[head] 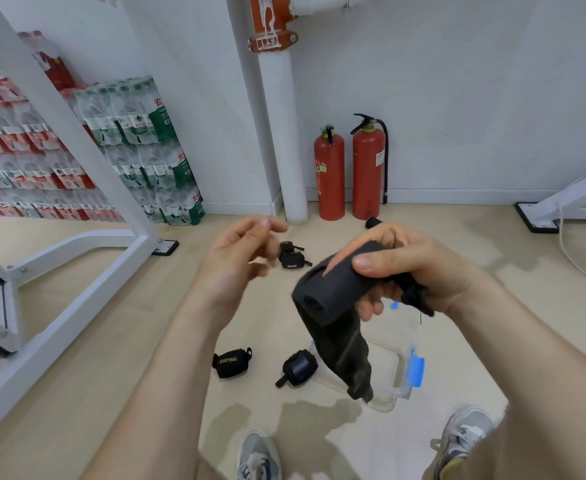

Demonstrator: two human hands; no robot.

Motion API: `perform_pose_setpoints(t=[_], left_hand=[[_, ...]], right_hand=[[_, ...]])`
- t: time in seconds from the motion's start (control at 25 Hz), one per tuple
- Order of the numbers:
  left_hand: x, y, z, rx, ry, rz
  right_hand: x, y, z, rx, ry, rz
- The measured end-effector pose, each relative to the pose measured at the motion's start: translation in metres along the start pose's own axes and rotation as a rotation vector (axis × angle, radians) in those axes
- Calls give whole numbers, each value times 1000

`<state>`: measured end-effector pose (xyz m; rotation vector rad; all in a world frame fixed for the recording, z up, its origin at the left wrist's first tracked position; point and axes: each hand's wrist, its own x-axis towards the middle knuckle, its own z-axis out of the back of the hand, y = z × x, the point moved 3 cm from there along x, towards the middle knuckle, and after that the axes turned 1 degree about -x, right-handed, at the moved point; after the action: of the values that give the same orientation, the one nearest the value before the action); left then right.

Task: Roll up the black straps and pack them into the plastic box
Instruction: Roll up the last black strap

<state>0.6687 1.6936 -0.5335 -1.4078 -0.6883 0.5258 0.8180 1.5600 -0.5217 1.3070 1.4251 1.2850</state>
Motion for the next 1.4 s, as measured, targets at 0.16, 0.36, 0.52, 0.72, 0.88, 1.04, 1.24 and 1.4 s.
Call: perform_pose_setpoints(t=[0.16,0.36,0.52,0.72,0.88,1.04,1.24,1.4], left_hand=[[-4,4,-17,382,-27,38],[-29,6,-17,260,448,546],[-20,28,-44,-277,381,561],[-2,41,-43,-506,-39,502],[2,28,-30,-503,-79,347],[4,19,-17,-372,-145,176],[0,9,-13,-226,-235,2],[0,5,-13,-236,-214,-29]], right_hand=[[-1,-2,2,-26,120,0],[-6,4,6,-159,-35,49],[-10,13,1,-348,-76,28],[-1,-3,-8,-642,-120,-102],[3,-9,-10,-622,-179,-78],[5,-10,-17,-556,-202,-44],[10,-12,-24,-459,-269,36],[13,-17,-25,-331,-315,58]])
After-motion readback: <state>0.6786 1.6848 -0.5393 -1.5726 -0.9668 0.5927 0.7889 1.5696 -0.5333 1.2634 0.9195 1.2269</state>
